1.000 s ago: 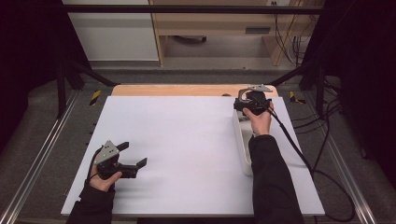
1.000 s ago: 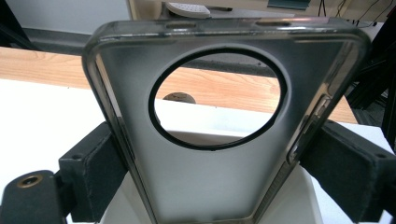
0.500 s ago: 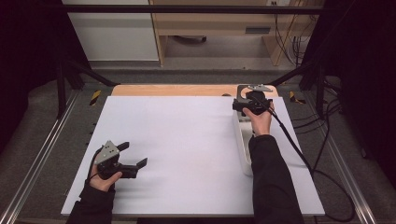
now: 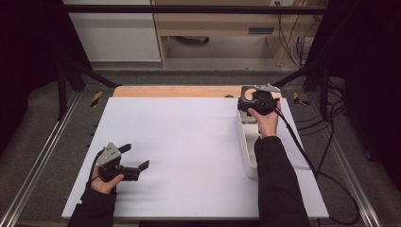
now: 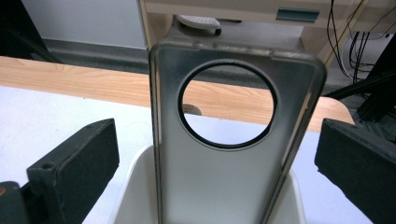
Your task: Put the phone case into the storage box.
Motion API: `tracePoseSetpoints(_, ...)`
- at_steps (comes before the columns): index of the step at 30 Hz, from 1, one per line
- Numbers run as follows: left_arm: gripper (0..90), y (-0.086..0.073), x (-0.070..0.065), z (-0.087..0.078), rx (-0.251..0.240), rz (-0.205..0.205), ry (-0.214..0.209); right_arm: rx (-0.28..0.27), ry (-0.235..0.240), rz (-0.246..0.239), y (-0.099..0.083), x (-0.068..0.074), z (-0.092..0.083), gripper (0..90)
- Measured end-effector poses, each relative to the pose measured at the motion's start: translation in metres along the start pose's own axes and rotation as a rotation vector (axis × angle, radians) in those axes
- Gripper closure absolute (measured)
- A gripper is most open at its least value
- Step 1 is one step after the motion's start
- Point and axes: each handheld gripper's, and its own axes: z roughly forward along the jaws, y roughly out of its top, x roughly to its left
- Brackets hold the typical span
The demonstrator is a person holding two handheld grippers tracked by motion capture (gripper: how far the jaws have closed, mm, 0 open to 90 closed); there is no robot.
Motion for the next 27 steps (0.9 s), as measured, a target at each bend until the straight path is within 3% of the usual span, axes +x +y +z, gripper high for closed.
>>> tracePoseSetpoints(10, 0.2, 0.000, -0.001, 0.000, -0.003, 0.000, -0.003, -0.036, 0.071, -0.017, 0.001, 0.002, -0.018, 0.4)
tracePoseSetpoints(23, 0.0, 0.001, -0.001, -0.001, -0.012, 0.001, -0.011, -0.099, 0.337, -0.087, -0.009, 0.019, -0.060, 0.4)
tracePoseSetpoints(27, 0.0, 0.001, -0.002, -0.001, -0.013, 0.004, -0.012, -0.123, 0.400, -0.089, -0.011, 0.021, -0.074, 0.4)
